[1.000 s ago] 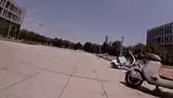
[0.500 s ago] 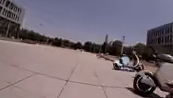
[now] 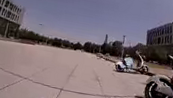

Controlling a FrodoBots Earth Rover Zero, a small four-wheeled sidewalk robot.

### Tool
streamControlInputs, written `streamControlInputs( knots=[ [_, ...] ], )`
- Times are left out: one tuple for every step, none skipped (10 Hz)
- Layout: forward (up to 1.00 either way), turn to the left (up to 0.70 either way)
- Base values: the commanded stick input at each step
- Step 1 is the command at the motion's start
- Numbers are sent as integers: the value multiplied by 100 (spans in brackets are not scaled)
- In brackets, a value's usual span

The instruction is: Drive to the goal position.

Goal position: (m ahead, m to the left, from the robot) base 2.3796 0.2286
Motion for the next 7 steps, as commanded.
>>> streamControlInputs(
  knots=[
    [85,0],
    [85,0],
    [85,0],
    [85,0],
    [85,0],
    [85,0],
    [85,0]
  ],
)
